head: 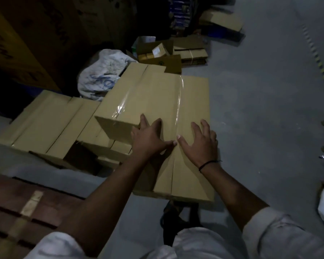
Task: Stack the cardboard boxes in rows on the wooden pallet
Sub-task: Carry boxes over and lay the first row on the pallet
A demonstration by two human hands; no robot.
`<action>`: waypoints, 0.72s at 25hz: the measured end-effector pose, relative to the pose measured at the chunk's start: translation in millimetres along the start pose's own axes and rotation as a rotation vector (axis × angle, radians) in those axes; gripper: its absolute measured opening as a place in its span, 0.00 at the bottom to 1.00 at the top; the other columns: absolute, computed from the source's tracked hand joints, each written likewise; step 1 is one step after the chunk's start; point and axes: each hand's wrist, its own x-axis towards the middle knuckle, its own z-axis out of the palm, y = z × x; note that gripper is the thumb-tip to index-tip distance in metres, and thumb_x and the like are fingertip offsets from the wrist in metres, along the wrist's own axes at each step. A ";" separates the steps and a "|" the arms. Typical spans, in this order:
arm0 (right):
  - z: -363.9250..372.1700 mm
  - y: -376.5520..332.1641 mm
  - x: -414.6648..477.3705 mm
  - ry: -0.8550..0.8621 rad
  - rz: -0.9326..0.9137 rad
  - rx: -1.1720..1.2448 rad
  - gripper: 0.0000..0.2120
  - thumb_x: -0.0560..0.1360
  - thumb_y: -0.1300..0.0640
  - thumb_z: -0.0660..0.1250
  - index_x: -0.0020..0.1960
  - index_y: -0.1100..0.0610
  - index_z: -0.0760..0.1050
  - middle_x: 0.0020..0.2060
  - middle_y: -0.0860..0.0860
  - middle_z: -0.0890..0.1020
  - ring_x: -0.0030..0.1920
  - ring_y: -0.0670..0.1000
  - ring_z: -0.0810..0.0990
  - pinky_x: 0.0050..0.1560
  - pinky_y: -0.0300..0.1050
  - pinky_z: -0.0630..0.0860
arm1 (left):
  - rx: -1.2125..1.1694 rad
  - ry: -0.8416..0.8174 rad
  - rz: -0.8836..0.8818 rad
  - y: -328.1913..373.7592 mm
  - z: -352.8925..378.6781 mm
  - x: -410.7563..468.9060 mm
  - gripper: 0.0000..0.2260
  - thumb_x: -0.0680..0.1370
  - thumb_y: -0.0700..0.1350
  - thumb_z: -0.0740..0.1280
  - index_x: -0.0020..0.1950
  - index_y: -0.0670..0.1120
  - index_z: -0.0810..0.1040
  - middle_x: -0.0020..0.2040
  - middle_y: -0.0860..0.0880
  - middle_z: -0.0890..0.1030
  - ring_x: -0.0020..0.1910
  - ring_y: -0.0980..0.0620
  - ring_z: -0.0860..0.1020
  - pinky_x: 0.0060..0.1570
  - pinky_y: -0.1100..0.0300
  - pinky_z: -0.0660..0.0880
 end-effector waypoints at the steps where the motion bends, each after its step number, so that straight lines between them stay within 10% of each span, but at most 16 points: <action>1: -5.5 -7.0 -22.1 0.016 -0.032 -0.007 0.37 0.73 0.29 0.60 0.76 0.48 0.64 0.79 0.51 0.57 0.75 0.61 0.59 0.71 0.62 0.65 | -0.017 0.023 -0.012 -7.9 -2.3 -26.0 0.46 0.64 0.75 0.71 0.78 0.61 0.60 0.82 0.42 0.46 0.74 0.25 0.56 0.72 0.36 0.60; 18: 1.1 -151.0 -254.6 -0.173 -0.639 0.029 0.33 0.74 0.31 0.60 0.74 0.44 0.64 0.78 0.49 0.58 0.74 0.60 0.61 0.70 0.64 0.67 | -0.192 0.343 -0.586 -156.4 -29.3 -346.7 0.48 0.62 0.78 0.68 0.78 0.64 0.58 0.83 0.45 0.46 0.78 0.31 0.54 0.73 0.36 0.59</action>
